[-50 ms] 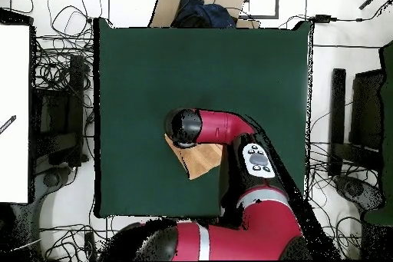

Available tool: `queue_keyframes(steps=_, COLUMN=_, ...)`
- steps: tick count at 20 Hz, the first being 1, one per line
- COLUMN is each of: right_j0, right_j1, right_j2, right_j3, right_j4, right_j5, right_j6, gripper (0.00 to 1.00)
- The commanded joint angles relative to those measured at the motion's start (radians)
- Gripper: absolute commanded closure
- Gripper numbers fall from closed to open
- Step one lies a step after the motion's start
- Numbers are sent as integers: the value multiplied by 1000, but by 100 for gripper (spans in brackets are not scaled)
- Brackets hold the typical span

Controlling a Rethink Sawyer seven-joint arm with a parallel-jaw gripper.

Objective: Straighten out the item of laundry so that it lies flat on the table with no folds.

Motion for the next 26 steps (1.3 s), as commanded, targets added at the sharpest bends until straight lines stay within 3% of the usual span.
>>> queue_keyframes(steps=1, right_j0=22, right_j1=8, right_j2=37, right_j3=35, right_j4=-50, right_j5=-43, right_j6=75, gripper=0)
queue_keyframes(steps=13, right_j0=5, right_j1=117, right_j2=49, right_j3=45, right_j4=-55, right_j5=-95, right_j6=75, gripper=0)
queue_keyframes(steps=26, right_j0=8, right_j1=132, right_j2=50, right_j3=9, right_j4=-50, right_j5=-62, right_j6=52, gripper=0)
